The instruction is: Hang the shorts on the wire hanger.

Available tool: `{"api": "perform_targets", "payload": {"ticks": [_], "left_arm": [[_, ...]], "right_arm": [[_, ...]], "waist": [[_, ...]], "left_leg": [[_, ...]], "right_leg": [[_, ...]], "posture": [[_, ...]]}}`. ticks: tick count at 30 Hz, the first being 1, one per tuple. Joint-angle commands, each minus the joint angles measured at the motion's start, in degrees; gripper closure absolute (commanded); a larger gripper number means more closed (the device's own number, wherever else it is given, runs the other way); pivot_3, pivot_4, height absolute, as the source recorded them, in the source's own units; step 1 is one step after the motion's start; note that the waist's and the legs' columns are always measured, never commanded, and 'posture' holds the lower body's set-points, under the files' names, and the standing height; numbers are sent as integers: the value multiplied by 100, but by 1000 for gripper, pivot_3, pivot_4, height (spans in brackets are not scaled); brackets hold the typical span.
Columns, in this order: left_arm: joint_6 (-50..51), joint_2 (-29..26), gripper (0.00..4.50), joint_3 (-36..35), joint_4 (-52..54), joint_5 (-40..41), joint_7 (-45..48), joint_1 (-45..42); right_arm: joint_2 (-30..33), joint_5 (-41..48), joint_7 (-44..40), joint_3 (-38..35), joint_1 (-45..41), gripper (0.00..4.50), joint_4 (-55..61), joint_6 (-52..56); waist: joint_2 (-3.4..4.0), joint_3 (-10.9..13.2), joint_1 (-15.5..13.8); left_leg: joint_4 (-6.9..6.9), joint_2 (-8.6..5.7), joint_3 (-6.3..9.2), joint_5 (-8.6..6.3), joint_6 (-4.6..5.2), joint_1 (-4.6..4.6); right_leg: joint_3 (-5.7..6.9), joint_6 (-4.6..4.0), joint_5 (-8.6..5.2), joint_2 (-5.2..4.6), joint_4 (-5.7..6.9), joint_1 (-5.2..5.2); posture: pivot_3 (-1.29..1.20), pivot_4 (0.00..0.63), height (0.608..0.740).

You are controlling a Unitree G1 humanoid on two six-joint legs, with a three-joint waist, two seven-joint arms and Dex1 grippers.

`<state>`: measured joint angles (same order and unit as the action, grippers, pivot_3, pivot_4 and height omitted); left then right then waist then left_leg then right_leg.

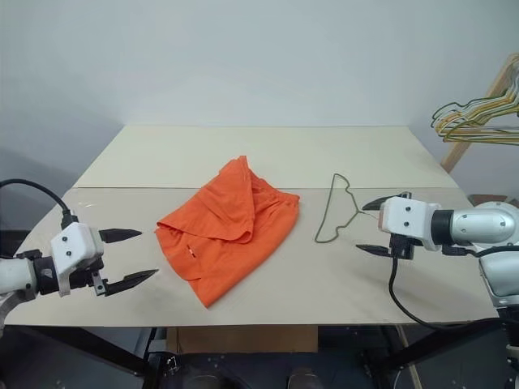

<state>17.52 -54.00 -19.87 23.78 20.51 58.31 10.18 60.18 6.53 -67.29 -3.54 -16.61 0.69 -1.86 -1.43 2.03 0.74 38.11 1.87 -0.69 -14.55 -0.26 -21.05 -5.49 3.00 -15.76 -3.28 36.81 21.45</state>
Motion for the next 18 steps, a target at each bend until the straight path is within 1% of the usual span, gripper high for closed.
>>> {"api": "perform_targets", "payload": {"ticks": [1,6,10,14,18], "left_arm": [[-150,33,0,351,66,32,201,-37],[-178,113,0,1252,18,-321,230,-226],[-203,403,0,1922,-6,-525,133,-488],[-255,581,0,2412,-155,-751,138,-654],[-164,818,0,2864,-517,-1078,-8,-996]], "right_arm": [[58,-29,123,-100,-20,30,231,58],[-60,-119,333,-63,126,30,422,128],[-109,-145,500,-97,291,30,607,235],[-139,-164,635,-114,420,30,765,336],[-158,-164,723,-104,496,30,886,408]], "waist": [[2,1,-10],[2,2,-11],[2,2,-5],[1,2,3],[1,2,15]], "left_leg": [[0,-1,-1,0,0,0],[0,0,-1,0,0,-4],[0,-2,-3,0,0,-3],[0,-1,-2,0,0,-4],[0,-2,-3,0,0,-1]], "right_leg": [[-1,1,-1,-2,0,0],[-1,2,-1,0,1,2],[-5,2,0,-1,3,2],[-5,2,0,1,2,3],[-7,3,0,2,4,2]], "posture": [[42,0,740],[28,0,740],[14,0,740],[4,0,740],[-9,0,740]]}}
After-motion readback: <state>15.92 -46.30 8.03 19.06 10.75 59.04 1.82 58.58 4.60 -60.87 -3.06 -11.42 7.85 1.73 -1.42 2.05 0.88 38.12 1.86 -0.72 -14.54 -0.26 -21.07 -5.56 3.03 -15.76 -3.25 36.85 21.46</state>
